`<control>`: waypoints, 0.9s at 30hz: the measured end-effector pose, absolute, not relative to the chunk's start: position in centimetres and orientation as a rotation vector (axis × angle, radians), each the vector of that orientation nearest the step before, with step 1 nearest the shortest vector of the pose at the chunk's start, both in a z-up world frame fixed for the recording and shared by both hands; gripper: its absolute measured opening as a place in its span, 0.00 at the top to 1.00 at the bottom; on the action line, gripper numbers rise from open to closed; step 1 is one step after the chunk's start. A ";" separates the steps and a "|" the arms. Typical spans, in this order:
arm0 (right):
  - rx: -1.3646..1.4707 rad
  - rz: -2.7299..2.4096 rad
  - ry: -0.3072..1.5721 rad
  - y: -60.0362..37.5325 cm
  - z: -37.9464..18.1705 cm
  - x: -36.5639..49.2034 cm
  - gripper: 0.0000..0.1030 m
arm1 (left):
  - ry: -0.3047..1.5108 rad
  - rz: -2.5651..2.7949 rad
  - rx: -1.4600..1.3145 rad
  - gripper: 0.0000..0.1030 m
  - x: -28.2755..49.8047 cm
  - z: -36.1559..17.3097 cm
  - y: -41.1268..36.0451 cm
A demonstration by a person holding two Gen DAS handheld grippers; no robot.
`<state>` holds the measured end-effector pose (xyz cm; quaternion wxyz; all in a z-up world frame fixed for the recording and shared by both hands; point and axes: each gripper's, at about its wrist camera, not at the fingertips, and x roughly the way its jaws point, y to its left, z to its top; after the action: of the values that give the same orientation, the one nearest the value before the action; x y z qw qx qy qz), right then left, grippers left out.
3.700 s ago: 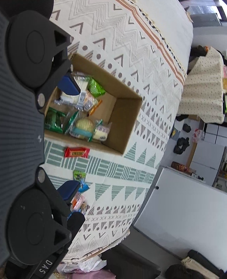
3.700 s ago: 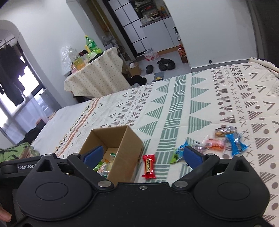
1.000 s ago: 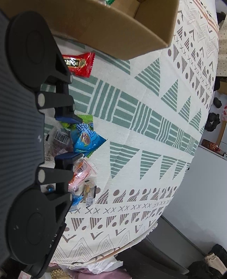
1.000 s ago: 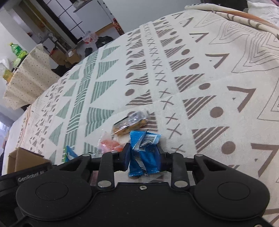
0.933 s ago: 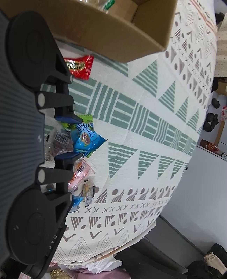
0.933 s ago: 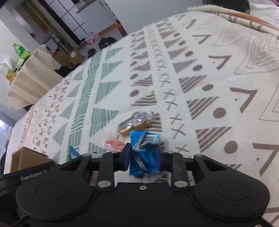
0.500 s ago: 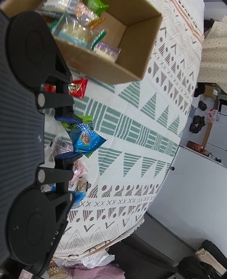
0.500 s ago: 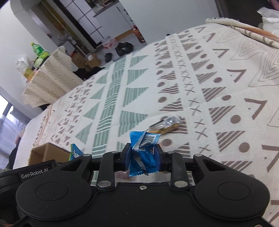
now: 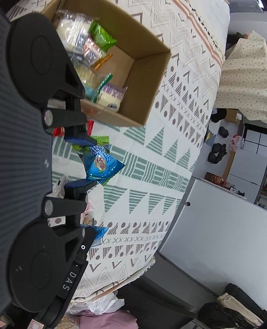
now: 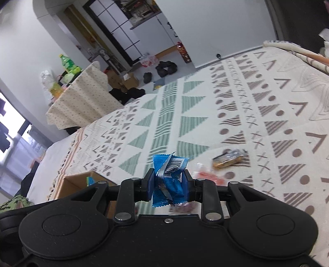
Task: Organize snacks
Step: 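Carry both blue snacks over the box and open both grippers to drop them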
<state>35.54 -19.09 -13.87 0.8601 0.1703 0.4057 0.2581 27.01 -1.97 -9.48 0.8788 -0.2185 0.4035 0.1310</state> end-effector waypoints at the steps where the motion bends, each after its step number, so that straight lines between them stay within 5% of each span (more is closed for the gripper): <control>1: 0.358 0.550 0.848 -18.8 -13.7 35.4 0.74 | 0.838 0.278 -0.457 0.68 26.8 -9.3 -1.7; 27: 0.274 0.655 0.757 -11.5 -10.5 31.6 0.74 | 0.769 0.376 -0.524 0.68 21.5 -6.3 6.9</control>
<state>31.56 -11.51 -10.50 0.8682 0.1309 0.3619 0.3131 21.51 6.87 -6.27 0.8768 -0.2510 0.3686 0.1800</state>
